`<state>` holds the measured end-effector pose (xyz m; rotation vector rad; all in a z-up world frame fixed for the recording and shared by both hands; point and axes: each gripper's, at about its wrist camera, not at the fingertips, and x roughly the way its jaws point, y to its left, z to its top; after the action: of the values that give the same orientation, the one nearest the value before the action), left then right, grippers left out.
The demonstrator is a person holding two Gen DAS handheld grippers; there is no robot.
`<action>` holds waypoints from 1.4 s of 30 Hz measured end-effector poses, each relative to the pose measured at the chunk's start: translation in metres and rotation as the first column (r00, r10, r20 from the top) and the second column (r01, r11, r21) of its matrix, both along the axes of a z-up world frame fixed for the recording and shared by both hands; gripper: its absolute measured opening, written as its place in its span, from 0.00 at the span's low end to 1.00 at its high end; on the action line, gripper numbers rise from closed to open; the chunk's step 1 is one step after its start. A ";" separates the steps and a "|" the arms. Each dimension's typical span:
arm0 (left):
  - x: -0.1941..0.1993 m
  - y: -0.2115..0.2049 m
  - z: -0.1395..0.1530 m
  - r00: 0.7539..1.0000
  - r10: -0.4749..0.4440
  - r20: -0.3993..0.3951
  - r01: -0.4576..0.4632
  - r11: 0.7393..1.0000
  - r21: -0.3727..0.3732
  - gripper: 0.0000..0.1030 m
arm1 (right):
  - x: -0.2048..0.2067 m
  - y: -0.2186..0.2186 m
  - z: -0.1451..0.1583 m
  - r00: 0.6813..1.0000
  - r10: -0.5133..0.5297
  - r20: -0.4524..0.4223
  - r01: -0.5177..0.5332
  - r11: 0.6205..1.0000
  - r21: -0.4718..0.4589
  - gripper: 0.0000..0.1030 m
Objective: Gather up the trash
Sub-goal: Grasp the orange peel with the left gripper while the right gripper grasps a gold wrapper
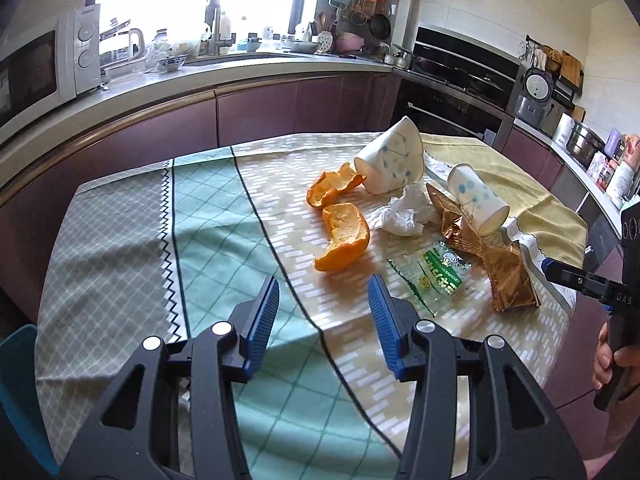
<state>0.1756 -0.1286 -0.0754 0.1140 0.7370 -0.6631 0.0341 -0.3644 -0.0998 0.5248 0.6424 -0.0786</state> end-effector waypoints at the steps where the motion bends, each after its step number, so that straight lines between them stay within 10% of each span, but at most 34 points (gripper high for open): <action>1: 0.003 -0.005 -0.001 1.000 -0.001 0.001 0.001 1.000 0.008 0.45 | -0.001 -0.004 -0.004 1.000 -0.008 -0.005 0.008 1.000 0.009 0.56; 18: 0.031 -0.057 -0.024 0.999 -0.046 -0.025 0.049 0.990 0.130 0.42 | 0.014 -0.003 -0.021 0.999 0.049 -0.002 -0.049 0.998 0.035 0.68; 30: 0.022 -0.059 -0.028 0.997 -0.066 -0.027 0.069 0.989 0.133 0.17 | 0.013 -0.002 -0.026 0.997 0.078 -0.018 -0.077 0.995 0.059 0.20; 42: 0.000 -0.013 0.001 1.000 -0.014 0.026 0.013 0.998 0.066 0.10 | 0.005 0.008 -0.012 0.989 0.134 0.063 -0.142 0.981 0.132 0.07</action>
<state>0.1758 -0.1414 -0.0748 0.1878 0.7335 -0.6493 0.0390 -0.3566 -0.1122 0.6103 0.6322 0.1106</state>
